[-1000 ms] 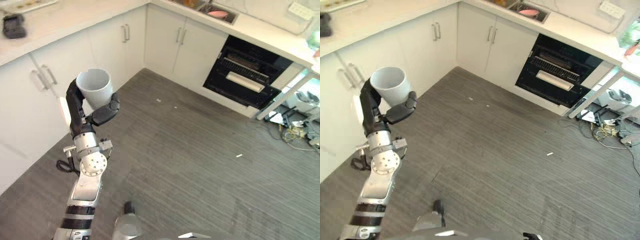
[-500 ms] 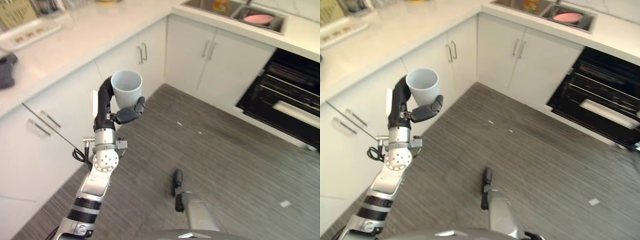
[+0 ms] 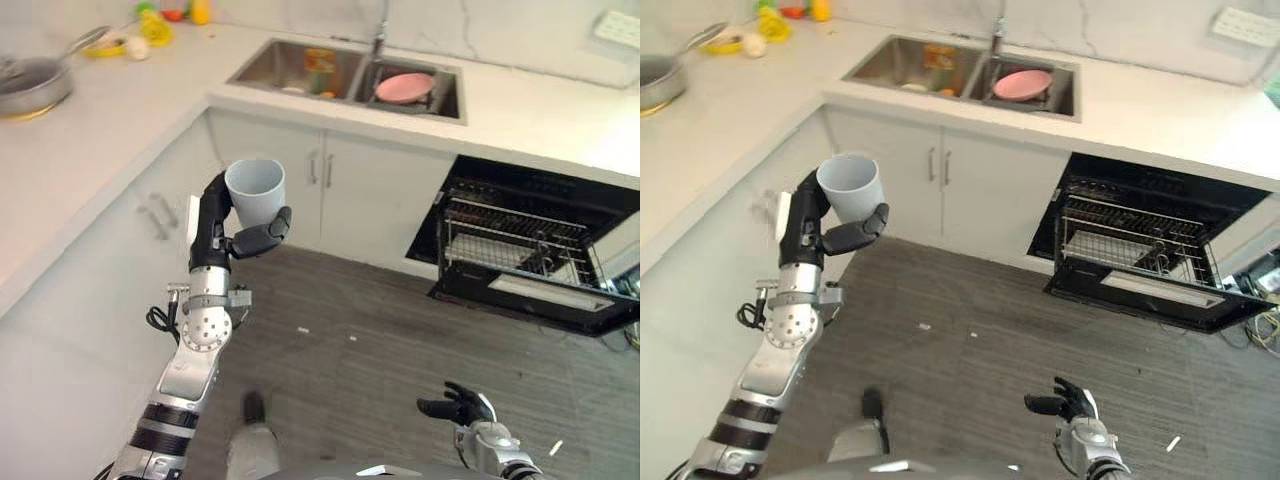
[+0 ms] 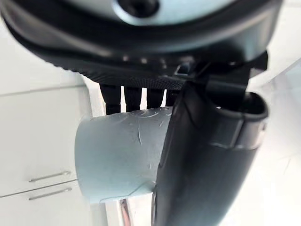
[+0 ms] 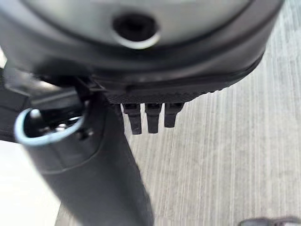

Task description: Place the dishes in the dishwasher.

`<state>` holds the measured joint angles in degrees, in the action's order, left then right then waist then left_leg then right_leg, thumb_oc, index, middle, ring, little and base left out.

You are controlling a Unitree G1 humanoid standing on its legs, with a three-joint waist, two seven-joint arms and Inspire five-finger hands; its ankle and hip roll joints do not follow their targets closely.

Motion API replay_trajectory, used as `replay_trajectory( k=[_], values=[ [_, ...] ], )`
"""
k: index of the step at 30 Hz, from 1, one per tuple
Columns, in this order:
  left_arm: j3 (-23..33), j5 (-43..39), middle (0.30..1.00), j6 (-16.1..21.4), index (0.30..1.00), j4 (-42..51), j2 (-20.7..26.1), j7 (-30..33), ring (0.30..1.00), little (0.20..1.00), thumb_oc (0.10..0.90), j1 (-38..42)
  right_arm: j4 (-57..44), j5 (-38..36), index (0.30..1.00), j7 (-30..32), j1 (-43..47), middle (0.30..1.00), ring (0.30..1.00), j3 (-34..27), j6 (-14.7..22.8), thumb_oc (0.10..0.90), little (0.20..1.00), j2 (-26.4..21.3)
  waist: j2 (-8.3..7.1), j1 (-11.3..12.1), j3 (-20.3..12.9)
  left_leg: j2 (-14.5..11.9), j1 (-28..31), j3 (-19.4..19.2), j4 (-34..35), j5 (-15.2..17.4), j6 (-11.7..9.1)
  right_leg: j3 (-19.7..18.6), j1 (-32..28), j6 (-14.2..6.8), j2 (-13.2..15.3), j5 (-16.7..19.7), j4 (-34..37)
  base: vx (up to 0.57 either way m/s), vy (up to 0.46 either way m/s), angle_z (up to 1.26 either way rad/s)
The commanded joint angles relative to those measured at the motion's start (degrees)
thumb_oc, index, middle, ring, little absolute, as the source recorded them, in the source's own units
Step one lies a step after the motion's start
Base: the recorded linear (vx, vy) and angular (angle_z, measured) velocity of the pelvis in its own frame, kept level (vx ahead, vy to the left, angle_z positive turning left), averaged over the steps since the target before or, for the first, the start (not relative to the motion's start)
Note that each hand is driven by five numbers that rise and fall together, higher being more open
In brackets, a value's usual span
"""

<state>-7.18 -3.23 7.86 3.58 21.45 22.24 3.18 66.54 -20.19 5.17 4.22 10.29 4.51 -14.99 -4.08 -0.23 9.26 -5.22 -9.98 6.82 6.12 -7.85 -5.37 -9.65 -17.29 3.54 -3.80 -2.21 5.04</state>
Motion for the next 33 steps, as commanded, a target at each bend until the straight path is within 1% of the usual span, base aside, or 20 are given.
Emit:
replay_trajectory(
  k=[1, 5, 6, 7, 9, 11, 13, 14, 15, 16, 17, 18, 19, 20, 22, 24, 28, 29, 30, 33],
  values=[
    [3.01, 1.41, 0.300, 5.78, 0.300, 10.07, 0.42, 1.52, 0.300, 0.300, 0.400, 1.97, -4.63, 2.19, 0.900, 0.89, -3.57, 0.900, 0.900, 0.17, 2.28, 0.800, 0.900, -2.20, 0.03, 0.31, -1.37, -4.17, 6.75, -0.29, -4.47, 1.08, -4.16, 3.94, 5.83, -9.05, 6.04, -0.79, -1.16, 0.18, 0.204, -1.93],
    [1.30, 0.82, 0.300, 5.69, 0.300, 10.16, 2.46, 0.05, 0.300, 0.300, 0.400, 4.09, -2.24, 4.10, 0.900, 0.98, -5.80, 0.900, 0.900, -0.03, 1.11, 0.800, 0.900, -1.29, -1.09, -1.85, -3.48, -2.93, 10.09, -4.42, -1.12, 2.00, -3.16, 3.67, 8.63, -11.26, 7.51, 0.02, -3.67, 0.16, 0.180, -1.18],
    [1.29, 0.81, 0.300, 5.70, 0.300, 10.15, 2.47, 0.05, 0.300, 0.300, 0.400, 4.10, -2.24, 4.10, 0.900, 0.98, -5.80, 0.900, 0.900, -0.04, 1.11, 0.800, 0.900, -1.28, -1.10, -1.81, -3.50, -2.92, 10.09, -4.47, -1.12, 2.00, -3.15, 3.63, 8.67, -11.27, 7.52, 0.01, -3.70, 0.14, 0.231, -0.18],
    [-0.02, 0.27, 0.300, 5.16, 0.300, 8.75, 3.50, -0.60, 0.300, 0.300, 0.400, 5.98, -0.33, 4.71, 0.900, 1.18, -6.88, 0.900, 0.900, -0.59, -0.18, 0.800, 0.900, -0.41, -1.88, -2.92, -4.18, -1.79, 10.32, -7.16, -1.12, 2.81, -2.51, 3.45, 10.16, -12.86, 8.79, 1.30, -6.16, 0.09, 0.221, -0.09],
    [-1.46, -0.35, 0.300, 4.49, 0.300, 7.58, 3.93, -0.84, 0.300, 0.300, 0.400, 8.47, 0.19, 5.28, 0.900, 1.73, -7.49, 0.900, 0.900, -0.88, -1.08, 0.800, 0.900, -0.14, -2.64, -4.10, -4.34, -0.98, 11.04, -9.01, -1.12, 4.09, -0.86, 2.58, 12.78, -14.31, 9.48, 2.80, -10.05, 0.06, 0.234, -0.27],
    [-1.64, -0.18, 0.300, 4.35, 0.300, 6.63, 4.09, -0.64, 0.300, 0.300, 0.400, 9.03, -4.19, 6.05, 0.900, 2.73, -7.66, 0.900, 0.900, -1.23, -1.14, 0.800, 0.900, -1.02, -3.37, -4.86, -4.03, -0.63, 12.17, -12.32, -1.12, 5.09, -0.10, 1.75, 15.36, -15.69, 9.88, 4.82, -12.17, 0.00, 0.175, -0.63],
    [-0.80, 0.80, 0.300, 4.08, 0.300, 7.36, 4.26, -0.52, 0.300, 0.300, 0.400, 8.79, -12.39, 8.72, 0.900, 3.54, -8.71, 0.900, 0.900, -1.98, -1.49, 0.800, 0.900, -2.87, -3.35, -4.38, -3.85, -0.90, 13.24, -15.50, -1.12, 6.52, 0.18, 8.01, 17.88, -15.91, 11.09, 6.35, -11.75, -0.05, 0.162, -1.35],
    [-0.23, 1.36, 0.300, 3.86, 0.300, 7.79, 4.20, -0.45, 0.300, 0.300, 0.400, 8.43, -18.48, 9.56, 0.900, 4.22, -9.58, 0.900, 0.900, -3.09, -1.57, 0.800, 0.900, -3.94, -3.10, -4.18, -3.67, -1.02, 13.76, -17.09, -1.12, 6.95, 0.28, 12.98, 18.88, -15.63, 12.22, 7.02, -11.87, -0.04, 0.179, -1.79],
    [1.30, 2.21, 0.300, 3.61, 0.300, 8.51, 4.36, -0.29, 0.300, 0.300, 0.400, 7.57, -25.09, 9.64, 0.900, 4.65, -10.79, 0.900, 0.900, -4.96, -0.86, 0.800, 0.900, -4.98, -2.91, -3.76, -3.44, -1.16, 14.94, -19.61, -1.12, 7.97, 0.31, 20.11, 19.07, -15.48, 14.48, 7.45, -12.06, -0.04, 0.141, -1.28],
    [1.30, 2.21, 0.300, 3.61, 0.300, 8.51, 4.36, -0.29, 0.300, 0.300, 0.400, 7.57, -25.09, 9.64, 0.900, 4.65, -10.79, 0.900, 0.900, -4.96, -0.86, 0.800, 0.900, -4.98, -2.91, -3.76, -3.44, -1.16, 14.94, -19.61, -1.12, 7.97, 0.31, 20.11, 19.07, -15.48, 14.48, 7.45, -12.06, -0.03, 0.105, -1.13],
    [2.05, 3.22, 0.300, 3.73, 0.300, 9.51, 4.31, -0.47, 0.300, 0.300, 0.400, 6.83, -29.48, 9.84, 0.900, 4.76, -11.61, 0.900, 0.900, -6.53, -0.48, 0.800, 0.900, -5.25, -2.80, -3.95, -3.39, -1.32, 15.44, -21.28, -1.12, 7.85, 0.46, 23.72, 19.48, -15.77, 16.41, 9.33, -12.30, -0.06, 0.073, -1.12],
    [3.17, 4.47, 0.300, 3.45, 0.300, 10.43, 4.08, -0.47, 0.300, 0.300, 0.400, 5.61, -36.13, 11.59, 0.900, 5.32, -12.34, 0.900, 0.900, -8.85, -0.91, 0.800, 0.900, -6.84, -2.69, -3.93, -3.27, -1.46, 16.58, -23.92, -1.12, 8.56, 0.65, 26.69, 19.43, -16.45, 18.17, 10.92, -12.49, -0.09, 0.150, -2.08],
    [4.15, 6.58, 0.300, 3.44, 0.300, 10.61, 4.28, -0.03, 0.300, 0.300, 0.400, 5.10, -45.08, 15.73, 0.900, 6.78, -12.08, 0.900, 0.900, -12.31, -0.36, 0.800, 0.900, -8.80, -2.59, -4.27, -3.36, -1.51, 17.99, -27.02, -1.12, 9.70, 1.06, 28.02, 19.81, -17.06, 18.72, 11.58, -14.13, -0.06, 0.115, -1.47],
    [4.15, 6.58, 0.300, 3.44, 0.300, 10.61, 4.28, -0.03, 0.300, 0.300, 0.400, 5.10, -45.08, 15.73, 0.900, 6.78, -12.08, 0.900, 0.900, -12.31, -0.36, 0.800, 0.900, -8.80, -2.59, -4.27, -3.36, -1.51, 17.99, -27.02, -1.12, 9.70, 1.06, 28.02, 19.81, -17.06, 18.72, 11.58, -14.13, -0.01, 0.119, -1.52],
    [4.06, 7.68, 0.300, 3.45, 0.300, 10.33, 4.18, -0.01, 0.300, 0.300, 0.400, 5.36, -51.53, 17.31, 0.900, 8.33, -10.89, 0.900, 0.900, -15.24, 1.37, 0.800, 0.900, -9.57, -2.45, -4.69, -3.47, -1.39, 18.99, -29.30, -1.12, 10.29, 1.14, 28.51, 20.07, -17.43, 18.90, 12.12, -13.85, 0.00, 0.060, -1.02],
    [2.87, 7.15, 0.300, 2.75, 0.300, 9.26, 4.19, -0.19, 0.300, 0.300, 0.400, 6.36, -57.65, 17.42, 0.900, 10.30, -6.55, 0.900, 0.900, -15.87, 3.91, 0.800, 0.900, -9.17, -1.87, -5.69, -3.68, -2.30, 19.63, -31.10, -1.12, 10.25, 0.54, 29.09, 20.71, -17.61, 19.54, 12.04, -9.98, 0.03, -0.064, -0.56],
    [1.34, 6.67, 0.300, 2.82, 0.300, 6.73, 3.66, 0.26, 0.300, 0.300, 0.400, 8.39, -63.67, 17.18, 0.900, 10.21, -4.26, 0.900, 0.900, -14.70, 5.81, 0.800, 0.900, -7.69, -1.48, -5.82, -3.56, -3.76, 20.85, -31.36, -1.12, 9.83, -0.67, 27.53, 20.80, -17.73, 20.44, 12.13, -6.17, 0.10, -0.113, -0.30],
    [0.86, 6.95, 0.300, 2.93, 0.300, 6.42, 3.24, 0.12, 0.300, 0.300, 0.400, 8.35, -64.13, 17.02, 0.900, 9.96, -3.97, 0.900, 0.900, -14.14, 6.29, 0.800, 0.900, -7.32, -1.38, -5.59, -3.74, -4.04, 21.63, -31.90, -1.12, 10.05, -0.97, 27.75, 19.50, -17.75, 20.20, 11.75, -5.13, 0.12, -0.210, -0.08],
    [-0.42, 7.14, 0.300, 3.02, 0.300, 5.21, 2.46, 0.37, 0.300, 0.300, 0.400, 8.97, -66.11, 13.87, 0.900, 9.58, -2.59, 0.900, 0.900, -12.91, 8.18, 0.800, 0.900, -6.83, -0.63, -5.05, -4.46, -5.39, 22.09, -32.23, -1.33, 9.03, -2.00, 27.88, 17.06, -17.10, 18.41, 9.61, -3.51, 0.17, -0.273, -0.18],
    [-1.13, 6.61, 0.300, 3.37, 0.300, 3.90, 1.81, 1.23, 0.300, 0.300, 0.400, 9.62, -66.94, 9.76, 0.900, 9.09, -1.44, 0.900, 0.900, -12.12, 9.78, 0.800, 0.900, -6.34, 0.29, -4.88, -4.55, -7.07, 21.80, -31.76, -2.65, 7.64, -3.20, 29.18, 15.88, -15.47, 17.06, 7.94, -3.27, 0.10, -0.251, -0.05]
  ],
)
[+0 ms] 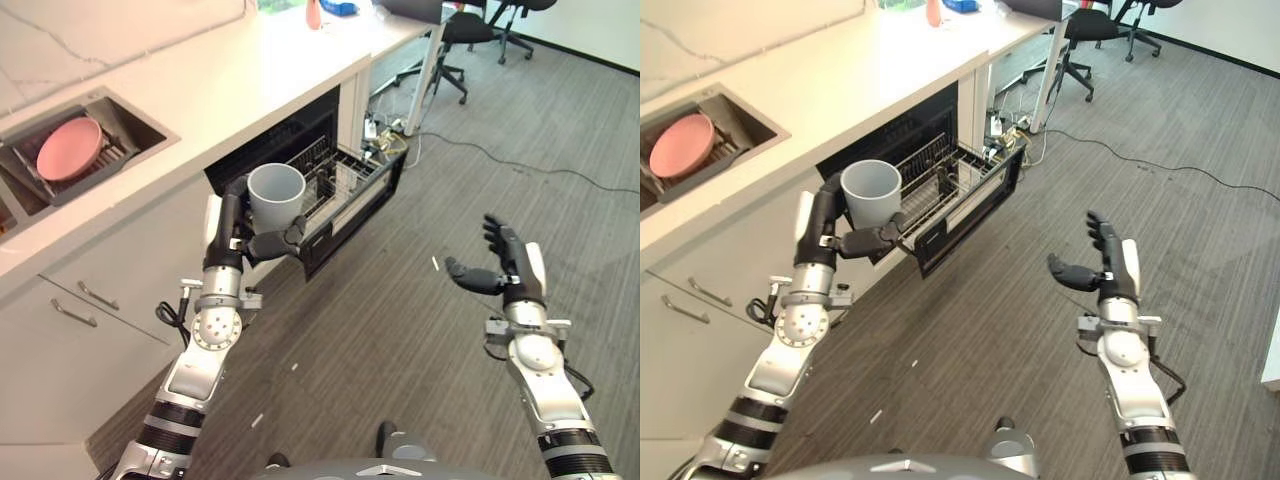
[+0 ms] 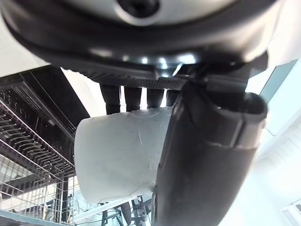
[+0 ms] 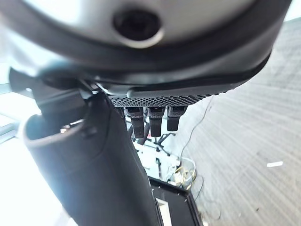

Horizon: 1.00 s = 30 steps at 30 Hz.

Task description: Place the dishes in the dishwasher.

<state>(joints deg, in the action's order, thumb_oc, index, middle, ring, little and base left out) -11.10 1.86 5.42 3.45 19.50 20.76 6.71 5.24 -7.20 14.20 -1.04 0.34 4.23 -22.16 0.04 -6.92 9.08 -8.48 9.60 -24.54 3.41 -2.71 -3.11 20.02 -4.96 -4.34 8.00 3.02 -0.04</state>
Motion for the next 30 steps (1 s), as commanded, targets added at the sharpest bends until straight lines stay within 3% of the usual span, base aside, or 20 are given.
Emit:
replay_trajectory(
  k=[1, 2, 3, 4, 5, 6, 7, 11, 12, 14, 23, 30],
  values=[
    [2.03, 0.44, 0.300, 6.00, 0.300, 2.07, 3.11, 4.55, 0.300, 0.300, 0.400, 7.44, -7.55, -7.39, 0.900, -0.33, 5.98, 0.900, 0.900, 1.09, 11.58, 0.800, 0.900, 1.19, -2.97, 2.30, -3.29, -7.01, -0.88, 0.20, -11.27, 0.57, -7.78, 0.15, 1.17, -5.38, 3.28, 0.30, 2.68, 0.04, -0.241, 0.03],
    [2.07, 0.43, 0.300, 6.13, 0.300, 1.83, 3.12, 4.64, 0.300, 0.300, 0.400, 7.74, -7.46, -7.49, 0.900, -0.33, 6.24, 0.900, 0.900, 1.09, 11.64, 0.800, 0.900, 1.13, -2.78, 1.95, -3.26, -7.62, -1.96, 0.76, -12.46, 0.75, -7.93, 0.52, 1.40, -5.00, 2.92, 0.47, 2.77, 0.07, -0.364, 0.23],
    [1.56, -0.92, 0.300, 6.58, 0.300, 1.37, 2.25, 5.20, 0.300, 0.300, 0.400, 8.68, -10.13, -12.44, 0.900, -2.71, 7.23, 0.900, 0.900, 2.91, 12.41, 0.800, 0.900, 0.55, -2.80, 2.80, -1.06, -10.26, -6.93, 4.49, -24.15, -3.09, -9.63, 1.04, -1.54, -2.84, 2.06, -1.38, 4.20, 0.01, -0.156, 0.21],
    [1.56, -0.92, 0.300, 6.58, 0.300, 1.37, 2.25, 5.20, 0.300, 0.300, 0.400, 8.68, -10.13, -12.44, 0.900, -2.71, 7.23, 0.900, 0.900, 2.91, 12.41, 0.800, 0.900, 0.55, -2.80, 2.80, -1.06, -10.26, -6.93, 4.49, -24.15, -3.09, -9.63, 1.04, -1.54, -2.84, 2.06, -1.38, 4.20, 0.04, -0.162, 0.31],
    [1.39, -0.84, 0.300, 6.88, 0.300, 1.21, 1.95, 5.79, 0.300, 0.300, 0.400, 9.14, -10.94, -13.37, 0.900, -2.92, 7.98, 0.900, 0.900, 3.98, 12.75, 0.800, 0.900, 0.25, -3.03, 3.58, -0.03, -8.69, -9.29, 8.07, -27.22, -3.56, -9.99, 0.91, -2.34, -2.63, 2.17, -1.89, 4.47, 0.10, -0.036, 0.08],
    [1.16, -0.15, 0.300, 6.38, 0.300, 0.96, 1.51, 7.11, 0.300, 0.300, 0.400, 9.28, -12.16, -14.93, 0.900, -3.65, 8.85, 0.900, 0.900, 5.32, 12.69, 0.800, 0.900, 0.77, -3.12, 4.42, 0.19, -5.38, -12.61, 10.00, -23.03, -1.69, -8.59, 0.69, -3.17, -3.07, 2.45, -2.18, 4.81, 0.24, 0.049, 0.04],
    [0.22, 0.79, 0.300, 5.28, 0.300, -0.33, 0.77, 9.00, 0.300, 0.300, 0.400, 9.69, -12.23, -13.59, 0.900, -2.47, 10.19, 0.900, 0.900, 6.88, 13.55, 0.800, 0.900, 1.21, -2.37, 4.95, -0.72, -4.55, -12.88, 9.42, -12.29, -1.08, -6.84, 0.66, -3.20, -4.39, 2.41, -2.14, 4.31, 0.24, 0.078, -0.02],
    [0.48, 3.37, 0.300, 5.19, 0.300, -0.11, 0.97, 9.52, 0.300, 0.300, 0.400, 9.18, -13.69, -15.81, 0.900, -4.62, 10.11, 0.900, 0.900, 8.43, 13.35, 0.800, 0.900, 2.57, -2.22, 4.35, -1.35, -4.47, -9.09, 7.81, -8.20, -0.95, -6.40, 0.14, -2.95, -4.96, 3.61, -2.11, 2.89, 0.08, 0.094, -0.10],
    [0.23, 4.77, 0.300, 5.30, 0.300, 0.09, 1.33, 9.73, 0.300, 0.300, 0.400, 9.45, -13.39, -16.67, 0.900, -4.54, 11.91, 0.900, 0.900, 10.31, 13.62, 0.800, 0.900, 3.38, -1.99, 4.92, -1.67, -3.16, -7.18, 9.17, -5.75, -0.60, -5.87, -0.53, -2.49, -5.31, 3.85, -1.89, 2.17, 0.11, 0.148, -0.28],
    [-0.15, 5.36, 0.300, 5.50, 0.300, 0.04, 1.77, 10.21, 0.300, 0.300, 0.400, 9.53, -14.33, -17.34, 0.900, -4.43, 13.28, 0.900, 0.900, 12.50, 13.30, 0.800, 0.900, 5.42, -1.51, 4.87, -3.20, -2.13, -3.99, 8.12, 0.85, -1.18, -5.41, 0.06, -1.88, -5.64, 4.72, -1.15, 0.45, 0.13, 0.173, -0.44],
    [-6.18, 7.97, 0.300, 5.49, 0.300, -0.38, 2.26, 7.57, 0.300, 0.300, 0.400, 9.74, -16.79, -15.20, 0.900, -5.96, 14.44, 0.900, 0.900, 17.34, 11.08, 0.800, 0.900, 6.35, -2.04, 5.07, -4.44, 0.06, -1.60, 6.68, 1.59, 1.20, -3.17, 0.10, -1.15, -7.18, 6.90, -0.71, -1.42, 0.03, 0.080, 0.17],
    [-10.02, 9.82, 0.300, 4.99, 0.300, -2.14, 1.96, 6.69, 0.300, 0.300, 0.400, 12.73, -15.84, -10.90, 0.900, -5.13, 16.61, 0.900, 0.900, 21.34, 9.26, 0.800, 0.900, 7.29, -2.07, 4.83, -4.98, 0.39, -0.45, 5.93, 1.59, 2.08, -2.86, -0.50, -1.47, -7.47, 7.17, -0.50, -0.62, 0.01, 0.025, -0.03]
  ],
)
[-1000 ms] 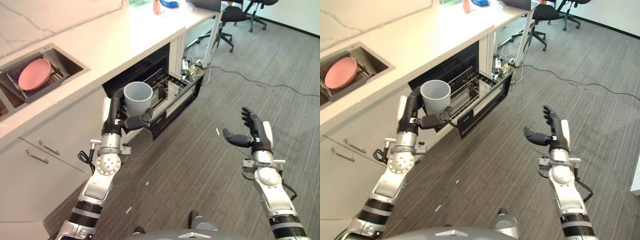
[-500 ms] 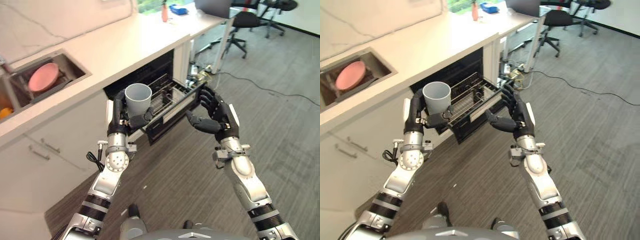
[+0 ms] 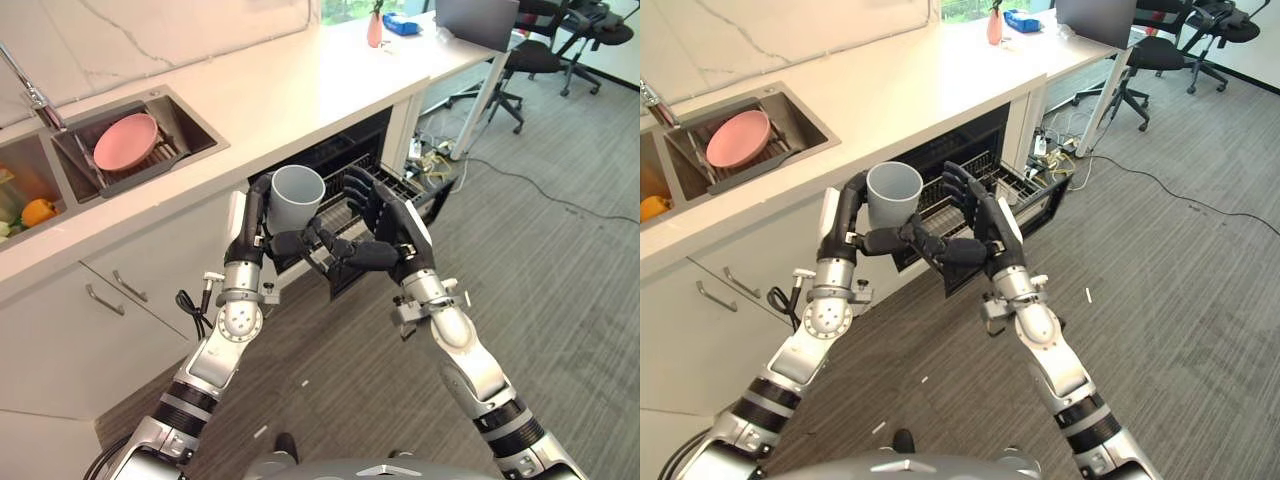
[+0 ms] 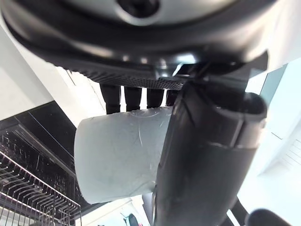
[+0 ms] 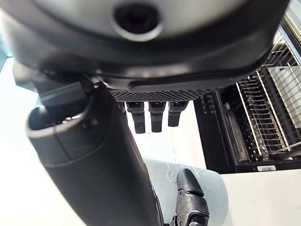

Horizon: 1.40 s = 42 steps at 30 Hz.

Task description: Place the dishes in the dishwasher.

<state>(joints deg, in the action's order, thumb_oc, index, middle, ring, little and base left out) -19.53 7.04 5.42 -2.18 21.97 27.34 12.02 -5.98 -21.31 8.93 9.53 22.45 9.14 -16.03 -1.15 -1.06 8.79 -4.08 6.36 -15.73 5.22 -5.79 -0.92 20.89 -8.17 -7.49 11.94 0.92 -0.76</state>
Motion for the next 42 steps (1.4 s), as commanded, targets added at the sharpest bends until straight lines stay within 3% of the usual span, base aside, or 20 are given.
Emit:
replay_trajectory(
  k=[1, 10, 16, 26, 28, 30, 31, 32, 42],
  values=[
    [-2.33, 5.06, 0.300, 5.05, 0.300, 3.66, -0.56, -0.17, 0.300, 0.300, 0.400, 7.72, -4.27, 4.13, 0.900, 0.33, 6.43, 0.900, 0.900, -0.19, 4.01, 0.800, 0.900, 1.06, -0.90, -1.09, -4.84, -4.12, 2.99, -2.91, -0.22, 5.23, -5.09, -1.55, 1.60, -4.25, 3.14, 1.52, 0.34, 0.02, -0.009, -0.23],
    [-5.93, 3.01, 0.300, 5.17, 0.300, 5.21, -2.22, -2.36, 0.300, 0.300, 0.400, 6.14, -1.32, 5.87, 0.900, 3.05, 7.57, 0.900, 0.900, 0.46, 2.45, 0.800, 0.900, 1.40, -0.71, -0.80, -5.07, -4.98, 3.67, -3.12, -0.22, 4.85, -5.62, -1.43, 0.14, -3.79, 2.05, 1.21, 2.52, 0.01, -0.025, -0.11],
    [-6.55, 3.66, 0.300, 5.45, 0.300, 6.65, -1.30, -3.27, 0.300, 0.300, 0.400, 4.55, -0.54, 1.95, 0.900, 3.48, 5.54, 0.900, 0.900, -0.09, 2.01, 0.800, 0.900, 1.23, -0.60, -0.58, -5.07, -5.51, 3.49, -2.61, -0.22, 4.30, -6.10, -0.74, -0.78, -3.43, 1.30, 0.88, 3.60, 0.00, -0.034, 0.02],
    [-8.81, 1.42, 0.300, 7.20, 0.300, 12.24, 0.24, -6.79, 0.300, 0.300, 0.400, 4.49, 4.11, -8.58, 0.900, 2.16, 5.97, 0.900, 0.900, 1.20, 1.65, 0.800, 0.900, 0.81, -0.66, 0.25, -4.92, -6.26, 2.74, -1.65, -0.22, 3.34, -6.82, 0.51, -1.53, -2.98, 0.48, 0.86, 4.45, -0.01, -0.025, 0.06],
    [-11.49, -0.34, 0.300, 7.74, 0.300, 14.42, 0.14, -9.46, 0.300, 0.300, 0.400, 4.92, 6.60, -16.03, 0.900, 1.76, 7.07, 0.900, 0.900, 1.66, 2.23, 0.800, 0.900, 2.73, -0.70, 0.71, -4.85, -6.41, 2.58, -1.48, -0.22, 3.20, -6.91, 0.78, -1.65, -2.92, 0.36, 0.85, 4.53, -0.01, -0.028, 0.04],
    [-12.40, -1.01, 0.300, 8.00, 0.300, 14.72, 0.11, -10.49, 0.300, 0.300, 0.400, 5.05, 7.77, -18.58, 0.900, 0.84, 8.10, 0.900, 0.900, 1.93, 2.38, 0.800, 0.900, 3.18, -0.81, 0.92, -4.82, -6.49, 2.53, -1.41, -0.22, 3.14, -7.00, 0.87, -1.72, -2.88, 0.27, 0.83, 4.67, 0.00, -0.007, 0.02],
    [-12.89, -1.51, 0.300, 8.04, 0.300, 14.89, 0.19, -10.95, 0.300, 0.300, 0.400, 5.15, 8.25, -19.33, 0.545, 0.79, 8.84, 0.545, 0.545, 2.13, 2.41, 0.563, 0.545, 3.21, -0.84, 1.02, -4.82, -6.53, 2.50, -1.37, -0.22, 3.14, -7.04, 0.93, -1.75, -2.85, 0.22, 0.80, 4.71, -0.01, -0.018, 0.05],
    [-13.86, -1.49, 0.300, 8.06, 0.300, 15.09, 0.46, -11.59, 0.300, 0.300, 0.400, 5.38, 8.75, -19.55, 0.300, 1.00, 9.76, 0.300, 0.300, 2.13, 2.31, 0.400, 0.300, 3.07, -0.88, 1.13, -4.87, -6.58, 2.45, -1.31, -0.22, 3.12, -7.06, 0.98, -1.83, -2.84, 0.15, 0.74, 4.76, -0.01, -0.013, 0.07],
    [-14.93, -0.60, 0.300, 8.04, 0.300, 14.76, 1.74, -12.16, 0.300, 0.300, 0.400, 6.28, 8.63, -18.44, 0.300, 2.58, 10.51, 0.300, 0.300, -0.36, 3.88, 0.400, 0.300, 3.23, -0.40, 1.26, -4.89, -6.43, 2.14, -0.91, -0.22, 3.13, -7.11, 1.69, -2.00, -2.86, 0.31, 0.82, 4.68, 0.00, 0.001, 0.04]
  ],
)
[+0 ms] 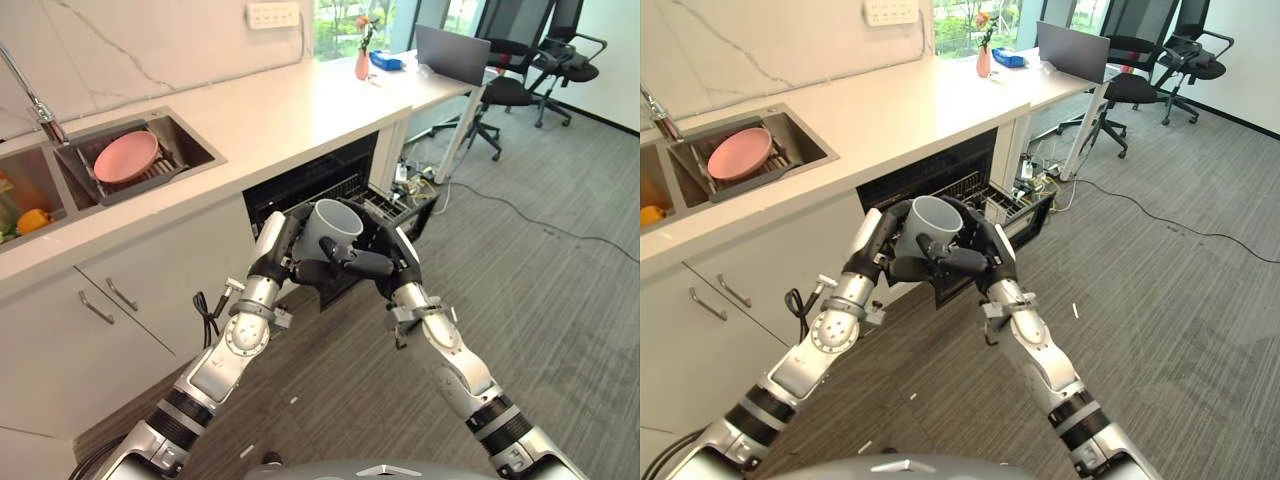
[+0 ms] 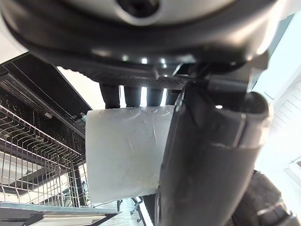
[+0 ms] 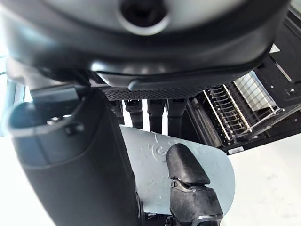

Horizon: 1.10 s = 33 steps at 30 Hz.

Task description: Place the dishes in the dishwasher.

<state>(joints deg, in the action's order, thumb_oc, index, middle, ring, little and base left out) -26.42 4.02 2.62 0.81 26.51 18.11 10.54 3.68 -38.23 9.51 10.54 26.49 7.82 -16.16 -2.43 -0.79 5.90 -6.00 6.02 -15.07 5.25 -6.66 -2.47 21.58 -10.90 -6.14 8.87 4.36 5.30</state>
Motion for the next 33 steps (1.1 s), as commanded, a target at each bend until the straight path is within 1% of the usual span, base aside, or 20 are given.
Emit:
replay_trajectory(
  k=[1, 2, 3, 4, 9, 11, 13, 14, 16, 17, 21, 24, 26, 27, 28, 29, 31, 32, 33],
  values=[
    [-7.80, 3.16, 0.300, 10.83, 0.300, 11.70, -2.46, -2.83, 0.300, 0.300, 0.400, 7.73, -1.24, -1.33, 0.300, 2.13, 9.28, 0.300, 0.300, -4.78, 5.42, 0.400, 0.300, 3.36, 0.99, 1.02, -2.03, -4.47, 2.46, -1.53, -0.25, 4.03, -5.53, 1.07, 0.69, -4.22, 3.41, -2.64, -1.44, 0.00, 0.003, 0.04],
    [-7.63, 3.80, 0.300, 10.87, 0.300, 11.82, -2.19, -2.57, 0.300, 0.300, 0.400, 7.62, -1.39, -1.09, 0.300, 2.26, 9.07, 0.300, 0.300, -4.92, 5.55, 0.400, 0.300, 3.46, 1.02, 1.05, -2.03, -4.47, 2.43, -1.51, -0.25, 4.04, -5.53, 1.22, 0.64, -4.23, 3.49, -2.62, -1.47, 0.00, 0.007, 0.04],
    [-7.40, 4.22, 0.844, 10.84, 0.844, 11.56, -2.10, -2.32, 0.844, 0.844, 0.762, 7.26, -1.34, -0.67, 0.300, 2.43, 8.85, 0.300, 0.300, -5.22, 5.61, 0.400, 0.300, 3.43, 1.10, 1.09, -2.07, -4.41, 2.45, -1.47, -0.25, 4.07, -5.51, 1.31, 0.63, -4.24, 3.52, -2.63, -1.54, 0.00, 0.007, 0.03],
    [-6.90, 4.48, 0.900, 10.67, 0.900, 11.31, -2.03, -2.00, 0.900, 0.900, 0.800, 6.78, -1.69, 0.02, 0.300, 2.73, 8.68, 0.300, 0.300, -5.71, 5.75, 0.400, 0.300, 3.43, 1.17, 1.12, -2.10, -4.39, 2.43, -1.49, -0.25, 4.06, -5.49, 1.40, 0.61, -4.24, 3.58, -2.60, -1.56, 0.00, 0.000, 0.00],
    [-3.17, 4.79, 0.900, 9.96, 0.900, 9.39, -1.79, 0.06, 0.900, 0.900, 0.800, 3.35, -3.11, 1.15, 0.300, 4.92, 7.58, 0.300, 0.300, -9.52, 7.63, 0.400, 0.300, 4.41, 1.42, 1.66, -1.96, -4.18, 2.26, -1.03, -0.25, 4.00, -5.39, 2.05, 0.33, -4.25, 3.82, -2.56, -1.75, 0.00, 0.007, 0.04],
    [-2.48, 4.51, 0.900, 9.80, 0.900, 8.97, -1.76, 0.33, 0.900, 0.900, 0.800, 2.63, -3.26, 1.31, 0.300, 5.34, 7.40, 0.300, 0.300, -10.25, 7.96, 0.400, 0.300, 4.43, 1.43, 1.72, -1.96, -4.15, 2.20, -0.94, -0.25, 3.99, -5.40, 2.20, 0.28, -4.24, 3.84, -2.55, -1.74, 0.00, 0.006, 0.04],
    [0.23, 3.95, 0.900, 9.21, 0.900, 7.61, -1.68, 1.77, 0.900, 0.900, 0.800, -0.23, -3.74, 0.99, 0.300, 6.99, 6.92, 0.300, 0.300, -12.60, 9.34, 0.400, 0.300, 5.21, 1.50, 2.21, -1.90, -4.13, 2.06, -0.63, -0.25, 3.93, -5.37, 2.69, 0.12, -4.20, 3.92, -2.55, -1.76, 0.01, 0.005, 0.09],
    [0.23, 3.95, 0.900, 9.21, 0.900, 7.61, -1.68, 1.77, 0.900, 0.900, 0.800, -0.23, -3.74, 0.99, 0.300, 6.99, 6.92, 0.300, 0.300, -12.60, 9.34, 0.400, 0.300, 5.21, 1.50, 2.21, -1.90, -4.13, 2.06, -0.63, -0.25, 3.93, -5.37, 2.69, 0.12, -4.20, 3.92, -2.55, -1.76, 0.01, 0.001, 0.12],
    [2.32, 3.22, 0.900, 8.87, 0.900, 6.66, -1.60, 2.71, 0.900, 0.900, 0.800, -2.79, -4.06, 0.50, 0.300, 7.93, 6.73, 0.300, 0.300, -13.94, 10.10, 0.400, 0.300, 5.61, 1.49, 2.51, -1.88, -4.05, 2.00, -0.32, -0.25, 3.89, -5.37, 2.95, -0.07, -4.18, 3.92, -2.52, -1.68, 0.01, 0.007, 0.10],
    [4.41, 2.17, 0.900, 8.36, 0.900, 5.48, -1.77, 3.46, 0.900, 0.900, 0.800, -4.82, -4.11, 0.33, 0.300, 8.82, 6.73, 0.300, 0.300, -15.33, 10.55, 0.400, 0.300, 5.67, 1.45, 3.04, -1.84, -4.01, 1.90, 0.00, -0.25, 3.86, -5.38, 3.20, -0.18, -4.12, 3.92, -2.59, -1.66, 0.02, 0.014, 0.06],
    [8.62, 0.14, 0.900, 7.28, 0.900, 2.72, -2.11, 5.12, 0.900, 0.900, 0.800, -8.88, -3.56, 0.86, 0.300, 10.28, 7.19, 0.300, 0.300, -17.86, 10.87, 0.400, 0.300, 5.10, 1.17, 4.27, -1.72, -3.94, 1.37, 0.95, -0.25, 3.66, -5.43, 4.04, -0.52, -4.07, 3.95, -2.76, -1.77, 0.01, 0.001, 0.05],
    [9.97, -0.59, 0.900, 6.98, 0.900, 1.74, -2.15, 5.59, 0.900, 0.900, 0.800, -10.27, -2.94, 1.25, 0.300, 10.65, 7.77, 0.300, 0.300, -18.36, 10.59, 0.400, 0.300, 4.41, 1.01, 4.94, -1.63, -3.85, 1.00, 1.38, -0.25, 3.58, -5.42, 4.62, -0.63, -4.07, 3.99, -2.72, -1.77, 0.00, 0.001, 0.18],
    [11.23, -0.95, 0.900, 6.46, 0.900, 0.14, -1.79, 5.71, 0.900, 0.900, 0.800, -11.48, -1.22, 2.09, 0.300, 10.32, 8.98, 0.300, 0.300, -18.62, 9.54, 0.400, 0.300, 2.69, 0.69, 5.92, -1.37, -3.65, 0.38, 2.03, -0.25, 3.35, -5.38, 5.31, -0.52, -4.08, 4.01, -2.69, -1.94, -0.01, -0.010, 0.17],
    [12.07, -1.32, 0.900, 6.38, 0.900, -1.21, -1.22, 5.35, 0.900, 0.900, 0.800, -12.92, 1.03, 4.06, 0.300, 10.51, 10.47, 0.300, 0.300, -18.89, 8.27, 0.400, 0.300, 0.53, 0.36, 7.12, -0.65, -3.52, -0.28, 2.57, -0.25, 3.13, -5.41, 5.95, -0.36, -4.15, 4.06, -2.68, -2.19, -0.01, -0.011, 0.15],
    [12.09, -1.35, 0.900, 6.38, 0.900, -1.20, -1.21, 5.33, 0.900, 0.900, 0.800, -12.86, 1.19, 4.05, 0.300, 10.48, 10.63, 0.300, 0.300, -18.92, 8.31, 0.400, 0.300, 0.52, 0.32, 7.05, -0.76, -3.48, -0.51, 2.66, -0.25, 3.07, -5.38, 6.02, -0.18, -4.16, 4.10, -2.68, -2.23, -0.01, -0.021, 0.21],
    [12.49, -2.17, 0.900, 6.19, 0.900, -2.68, -0.51, 4.66, 0.900, 0.900, 0.800, -14.30, 4.35, 8.65, 0.300, 11.41, 12.44, 0.300, 0.300, -18.80, 6.47, 0.400, 0.300, -2.40, 0.00, 8.46, -0.05, -3.28, -1.24, 3.50, -0.25, 3.03, -5.45, 6.64, -0.13, -4.23, 3.99, -2.90, -2.40, 0.00, -0.012, 0.26],
    [13.03, -1.57, 0.900, 6.35, 0.900, -3.81, 0.58, 3.89, 0.900, 0.900, 0.800, -16.12, 7.99, 14.75, 0.300, 12.05, 14.60, 0.300, 0.300, -18.81, 5.06, 0.400, 0.300, -6.08, -0.41, 9.85, 0.54, -3.13, -2.37, 4.29, -0.26, 2.76, -5.49, 7.61, 0.01, -4.31, 4.03, -2.79, -2.14, -0.01, -0.009, 0.34],
    [13.04, -1.56, 0.900, 6.36, 0.900, -3.82, 0.53, 3.88, 0.900, 0.900, 0.800, -16.03, 8.12, 14.79, 0.300, 12.06, 14.78, 0.300, 0.300, -18.80, 5.12, 0.400, 0.300, -6.12, -0.43, 9.74, 0.45, -3.02, -2.75, 4.39, -0.25, 2.45, -5.36, 7.72, 0.31, -4.28, 4.12, -2.54, -2.12, 0.00, -0.011, 0.36],
    [13.30, -0.26, 0.900, 6.93, 0.900, -5.37, 1.91, 3.76, 0.900, 0.900, 0.800, -17.43, 11.50, 20.68, 0.300, 13.28, 16.85, 0.300, 0.300, -18.26, 3.71, 0.400, 0.300, -10.19, -0.81, 11.06, 1.19, -3.02, -3.64, 5.01, -0.26, 2.35, -5.61, 8.45, 0.27, -4.51, 3.92, -2.68, -1.84, 0.00, -0.005, 0.30]
  ],
)
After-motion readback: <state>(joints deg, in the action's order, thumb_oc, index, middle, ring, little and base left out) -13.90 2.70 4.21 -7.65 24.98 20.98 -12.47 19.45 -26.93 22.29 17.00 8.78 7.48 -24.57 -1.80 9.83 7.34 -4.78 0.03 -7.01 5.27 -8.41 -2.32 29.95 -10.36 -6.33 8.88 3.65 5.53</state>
